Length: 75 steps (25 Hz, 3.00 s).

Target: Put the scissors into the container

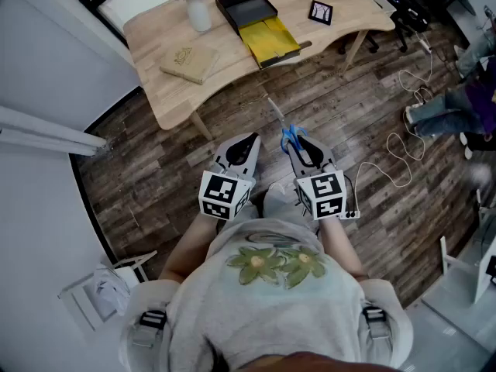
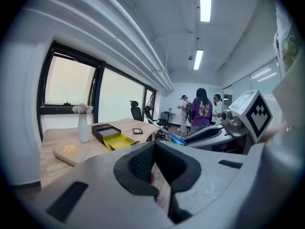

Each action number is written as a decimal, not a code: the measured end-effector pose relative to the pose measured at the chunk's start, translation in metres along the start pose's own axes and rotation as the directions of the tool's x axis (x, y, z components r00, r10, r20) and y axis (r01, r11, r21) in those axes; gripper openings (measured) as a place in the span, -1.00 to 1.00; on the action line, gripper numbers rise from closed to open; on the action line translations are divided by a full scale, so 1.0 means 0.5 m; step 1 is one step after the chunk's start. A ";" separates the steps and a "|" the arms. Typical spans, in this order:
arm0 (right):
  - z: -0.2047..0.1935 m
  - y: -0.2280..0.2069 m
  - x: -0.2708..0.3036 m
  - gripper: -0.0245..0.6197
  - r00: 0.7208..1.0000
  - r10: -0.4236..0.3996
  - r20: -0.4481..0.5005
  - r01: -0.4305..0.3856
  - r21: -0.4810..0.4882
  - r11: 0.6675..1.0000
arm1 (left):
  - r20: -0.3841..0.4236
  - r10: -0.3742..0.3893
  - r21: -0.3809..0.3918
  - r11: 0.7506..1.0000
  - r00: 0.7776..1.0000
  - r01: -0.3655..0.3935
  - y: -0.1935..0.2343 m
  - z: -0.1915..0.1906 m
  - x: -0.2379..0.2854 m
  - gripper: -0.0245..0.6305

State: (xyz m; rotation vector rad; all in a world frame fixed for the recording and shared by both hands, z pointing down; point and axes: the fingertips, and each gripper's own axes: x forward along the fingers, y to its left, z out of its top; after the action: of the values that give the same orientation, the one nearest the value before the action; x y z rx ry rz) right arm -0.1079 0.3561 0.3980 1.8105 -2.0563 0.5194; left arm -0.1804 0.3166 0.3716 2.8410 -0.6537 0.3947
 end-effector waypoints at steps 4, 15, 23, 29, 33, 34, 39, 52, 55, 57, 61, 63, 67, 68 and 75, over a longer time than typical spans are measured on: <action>-0.007 -0.011 0.010 -0.67 1.000 0.008 -0.002 -0.008 -0.009 1.000 | 0.007 0.003 -0.001 1.000 1.000 -0.003 0.004 0.002 0.014 -0.90; 0.010 -0.054 -0.003 -0.67 0.999 -0.017 0.037 0.018 -0.049 0.999 | 0.035 0.001 -0.001 1.000 0.999 -0.001 -0.013 0.027 0.053 -0.90; 0.007 -0.102 -0.012 -0.67 0.999 0.010 0.034 -0.007 -0.095 0.995 | 0.074 0.041 -0.010 0.999 0.996 -0.040 -0.032 0.048 0.095 -0.90; 0.001 -0.120 -0.011 -0.67 0.999 0.049 0.017 -0.046 -0.133 0.990 | 0.068 0.078 -0.057 0.996 0.995 -0.074 -0.040 0.025 0.110 -0.90; -0.002 -0.136 -0.013 -0.67 0.998 0.053 0.021 -0.049 -0.158 0.986 | 0.055 0.084 -0.063 0.995 0.995 -0.080 -0.045 0.018 0.125 -0.90; -0.003 -0.142 -0.011 -0.67 0.998 0.052 0.021 -0.048 -0.156 0.987 | 0.054 0.085 -0.063 0.995 0.995 -0.082 -0.045 0.020 0.130 -0.90; -0.010 -0.162 -0.004 -0.67 0.998 0.059 0.015 -0.057 -0.135 0.989 | 0.036 0.078 -0.047 0.996 0.996 -0.077 -0.050 0.020 0.153 -0.90; 0.006 -0.211 0.028 -0.67 0.998 0.064 0.015 -0.062 -0.132 0.989 | 0.023 0.087 -0.040 0.996 0.996 -0.086 -0.034 0.034 0.202 -0.90; 0.012 -0.229 0.037 -0.67 0.998 0.057 0.015 -0.054 -0.127 0.990 | 0.021 0.090 -0.045 0.995 0.996 -0.089 -0.024 0.038 0.216 -0.91; 0.015 -0.241 0.045 -0.67 0.998 0.054 0.013 -0.052 -0.124 0.991 | 0.024 0.092 -0.047 0.995 0.996 -0.090 -0.016 0.044 0.228 -0.90; 0.021 -0.259 0.063 -0.67 0.999 0.053 0.004 -0.052 -0.134 0.990 | 0.029 0.086 -0.051 0.995 0.996 -0.085 -0.001 0.054 0.256 -0.90; 0.027 -0.269 0.072 -0.67 0.999 0.053 0.005 -0.052 -0.134 0.990 | 0.029 0.084 -0.048 0.995 0.996 -0.082 0.005 0.059 0.270 -0.90; 0.042 -0.291 0.101 -0.67 0.998 0.055 -0.001 -0.055 -0.130 0.990 | 0.026 0.081 -0.050 0.996 0.996 -0.079 0.026 0.073 0.301 -0.90; 0.051 -0.298 0.110 -0.67 0.998 0.058 0.001 -0.057 -0.133 0.989 | 0.026 0.079 -0.048 0.996 0.996 -0.078 0.034 0.080 0.311 -0.90; 0.123 -0.342 0.187 -0.67 0.997 0.077 0.024 -0.073 -0.144 0.987 | 0.018 0.080 -0.039 0.996 0.997 -0.080 0.096 0.121 0.383 -0.90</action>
State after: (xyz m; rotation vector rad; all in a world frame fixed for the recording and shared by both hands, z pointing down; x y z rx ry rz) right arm 0.0491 0.2253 0.3974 1.6732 -2.1301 0.3569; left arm -0.0234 0.1827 0.3786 2.7930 -0.7723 0.3634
